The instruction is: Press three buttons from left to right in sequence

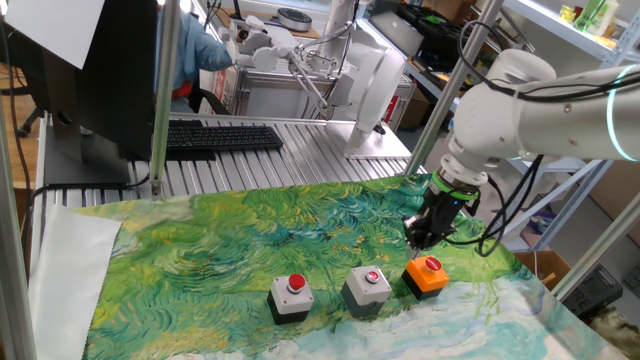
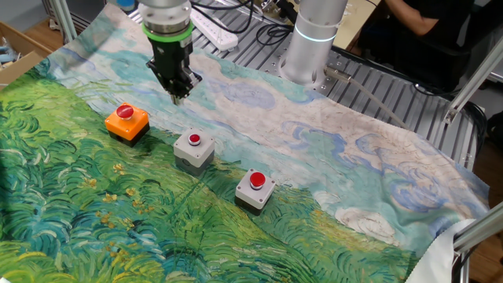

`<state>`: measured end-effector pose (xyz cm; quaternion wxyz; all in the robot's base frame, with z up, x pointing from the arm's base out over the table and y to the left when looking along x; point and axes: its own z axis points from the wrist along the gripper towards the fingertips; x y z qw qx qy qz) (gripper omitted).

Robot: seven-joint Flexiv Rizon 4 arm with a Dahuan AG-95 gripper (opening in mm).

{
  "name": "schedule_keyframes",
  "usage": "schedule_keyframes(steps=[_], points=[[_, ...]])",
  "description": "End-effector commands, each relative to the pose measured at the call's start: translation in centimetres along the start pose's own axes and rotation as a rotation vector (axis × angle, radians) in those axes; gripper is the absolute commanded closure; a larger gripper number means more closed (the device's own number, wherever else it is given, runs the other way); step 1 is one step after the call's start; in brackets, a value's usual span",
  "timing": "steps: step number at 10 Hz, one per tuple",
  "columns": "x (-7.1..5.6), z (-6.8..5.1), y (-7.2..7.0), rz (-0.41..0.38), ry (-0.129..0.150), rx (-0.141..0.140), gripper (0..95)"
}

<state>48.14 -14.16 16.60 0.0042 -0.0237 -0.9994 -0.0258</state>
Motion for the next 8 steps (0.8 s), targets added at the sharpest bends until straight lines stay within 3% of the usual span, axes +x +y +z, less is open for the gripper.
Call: schedule_keyframes(steps=[1,8], points=[[-0.15,0.06,0.01,-0.001,-0.001,-0.001,95.0],[-0.15,0.06,0.01,-0.01,-0.006,-0.004,95.0]])
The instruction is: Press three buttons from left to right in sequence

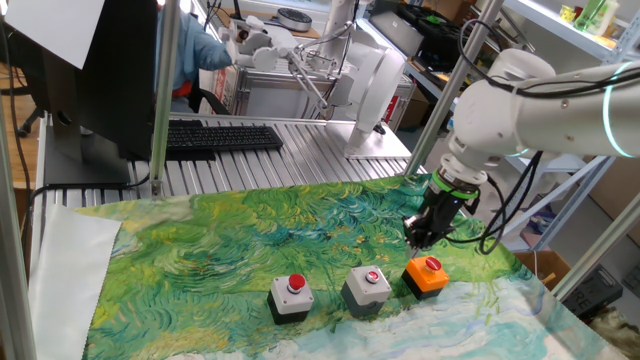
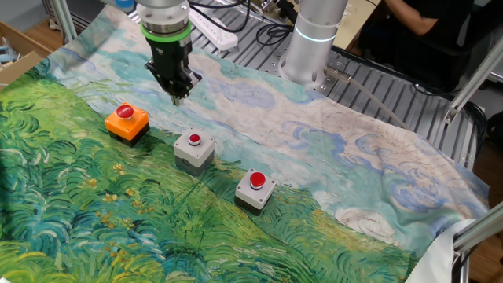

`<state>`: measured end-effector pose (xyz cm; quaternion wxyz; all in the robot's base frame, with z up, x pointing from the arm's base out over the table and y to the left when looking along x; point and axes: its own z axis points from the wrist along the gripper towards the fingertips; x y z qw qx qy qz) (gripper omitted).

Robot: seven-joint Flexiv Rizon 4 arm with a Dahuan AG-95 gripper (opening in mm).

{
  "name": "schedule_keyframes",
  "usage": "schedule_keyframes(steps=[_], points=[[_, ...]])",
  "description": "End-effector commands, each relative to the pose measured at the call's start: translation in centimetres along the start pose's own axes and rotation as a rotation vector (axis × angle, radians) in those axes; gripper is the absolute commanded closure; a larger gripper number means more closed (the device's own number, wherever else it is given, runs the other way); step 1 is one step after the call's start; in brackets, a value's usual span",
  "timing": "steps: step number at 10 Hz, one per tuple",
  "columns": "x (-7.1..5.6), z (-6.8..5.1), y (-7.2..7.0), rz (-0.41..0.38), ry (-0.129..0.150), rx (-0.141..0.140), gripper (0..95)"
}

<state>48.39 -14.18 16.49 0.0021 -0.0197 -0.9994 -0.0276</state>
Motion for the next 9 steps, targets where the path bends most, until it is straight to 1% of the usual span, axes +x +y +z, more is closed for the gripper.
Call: schedule_keyframes(steps=[1,3,6,9], points=[[0.1,-0.05,0.02,-0.008,-0.002,-0.002,95.0],[0.1,-0.05,0.02,-0.017,-0.003,-0.002,95.0],[0.1,-0.05,0.02,-0.095,-0.003,-0.001,95.0],[0.1,-0.05,0.02,-0.105,-0.015,-0.011,95.0]])
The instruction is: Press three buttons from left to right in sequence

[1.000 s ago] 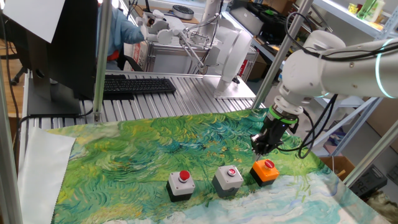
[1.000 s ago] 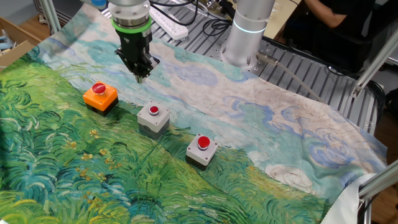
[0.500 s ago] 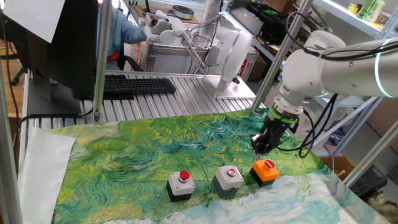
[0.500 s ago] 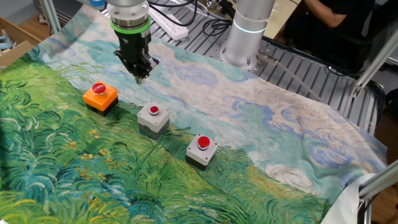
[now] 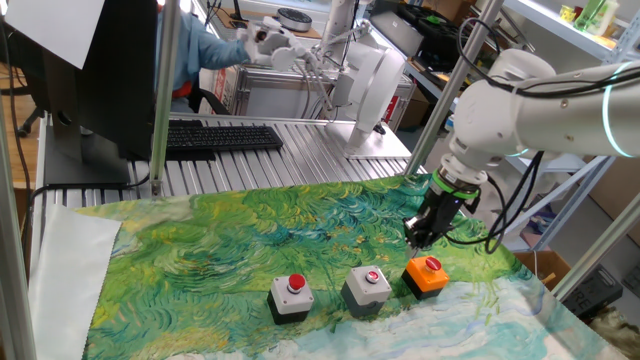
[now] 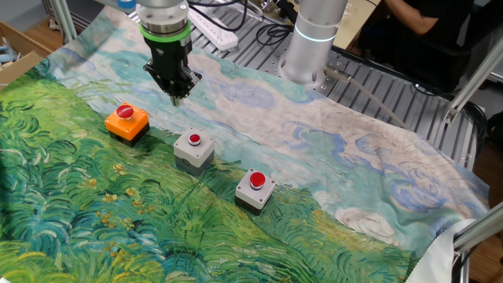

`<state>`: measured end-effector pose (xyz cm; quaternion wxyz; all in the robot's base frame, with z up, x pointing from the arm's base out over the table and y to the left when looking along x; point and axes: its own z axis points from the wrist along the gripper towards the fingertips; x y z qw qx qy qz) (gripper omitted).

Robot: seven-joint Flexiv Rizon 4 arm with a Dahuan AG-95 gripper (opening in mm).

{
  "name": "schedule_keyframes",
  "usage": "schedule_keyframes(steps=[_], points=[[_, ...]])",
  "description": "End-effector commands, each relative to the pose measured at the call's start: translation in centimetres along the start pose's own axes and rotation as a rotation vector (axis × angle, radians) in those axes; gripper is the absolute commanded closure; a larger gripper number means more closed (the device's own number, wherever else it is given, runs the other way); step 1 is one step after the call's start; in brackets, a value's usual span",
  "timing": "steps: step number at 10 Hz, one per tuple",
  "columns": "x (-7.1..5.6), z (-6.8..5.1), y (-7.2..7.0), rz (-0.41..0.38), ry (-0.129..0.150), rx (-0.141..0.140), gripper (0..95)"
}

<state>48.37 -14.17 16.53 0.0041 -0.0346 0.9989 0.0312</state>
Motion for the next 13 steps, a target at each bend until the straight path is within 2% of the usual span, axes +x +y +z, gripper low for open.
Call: schedule_keyframes(steps=[1,5,7,13], points=[[0.08,-0.01,0.02,0.007,-0.006,-0.004,95.0],[0.08,-0.01,0.02,-0.008,-0.004,-0.011,95.0],[0.08,-0.01,0.02,-0.019,-0.005,-0.031,95.0],[0.24,-0.22,0.37,-0.032,-0.014,-0.028,95.0]])
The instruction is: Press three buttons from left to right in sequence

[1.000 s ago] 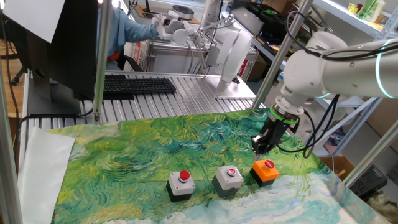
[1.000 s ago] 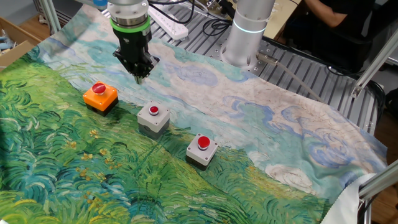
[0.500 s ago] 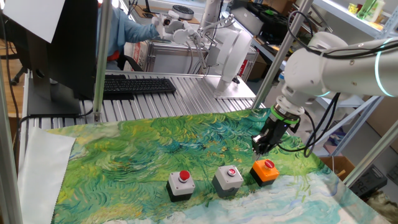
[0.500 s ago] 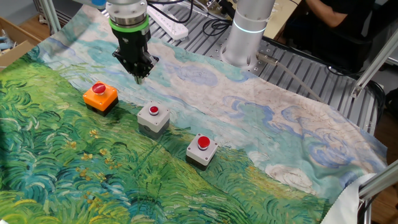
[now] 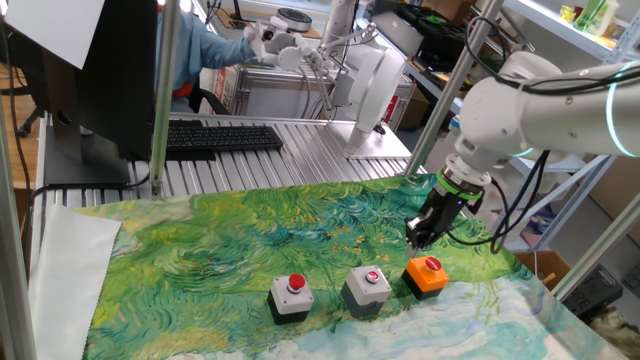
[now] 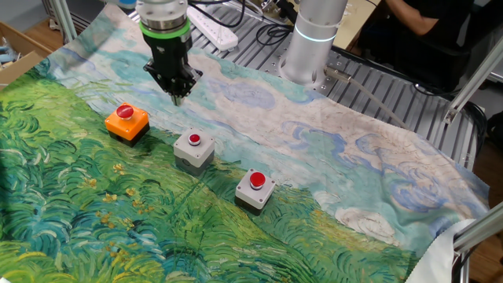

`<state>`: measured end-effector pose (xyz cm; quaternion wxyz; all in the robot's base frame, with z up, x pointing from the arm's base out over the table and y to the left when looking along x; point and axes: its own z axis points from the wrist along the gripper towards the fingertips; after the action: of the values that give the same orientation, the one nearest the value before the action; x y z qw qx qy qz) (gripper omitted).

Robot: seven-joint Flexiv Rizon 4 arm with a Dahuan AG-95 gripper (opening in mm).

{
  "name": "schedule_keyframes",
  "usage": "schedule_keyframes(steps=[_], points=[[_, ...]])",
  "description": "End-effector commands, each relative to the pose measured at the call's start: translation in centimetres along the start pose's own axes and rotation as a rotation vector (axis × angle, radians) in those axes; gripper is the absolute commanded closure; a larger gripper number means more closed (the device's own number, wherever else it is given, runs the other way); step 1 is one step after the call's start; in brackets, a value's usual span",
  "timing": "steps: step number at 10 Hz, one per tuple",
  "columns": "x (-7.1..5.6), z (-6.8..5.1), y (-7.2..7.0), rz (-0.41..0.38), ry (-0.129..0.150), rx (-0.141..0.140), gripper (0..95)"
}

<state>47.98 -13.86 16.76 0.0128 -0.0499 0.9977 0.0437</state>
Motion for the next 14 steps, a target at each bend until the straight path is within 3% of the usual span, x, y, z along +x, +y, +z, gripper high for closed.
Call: schedule_keyframes(steps=[1,6,10,11,14], points=[[-0.1,0.0,0.1,-0.001,0.003,-0.007,95.0],[0.2,-0.1,2.1,-0.003,0.005,-0.004,95.0],[0.2,0.1,2.5,-0.007,0.006,0.004,95.0],[0.2,0.2,2.9,0.0,0.007,0.011,95.0],[-0.1,-0.1,4.3,0.006,0.014,0.066,95.0]])
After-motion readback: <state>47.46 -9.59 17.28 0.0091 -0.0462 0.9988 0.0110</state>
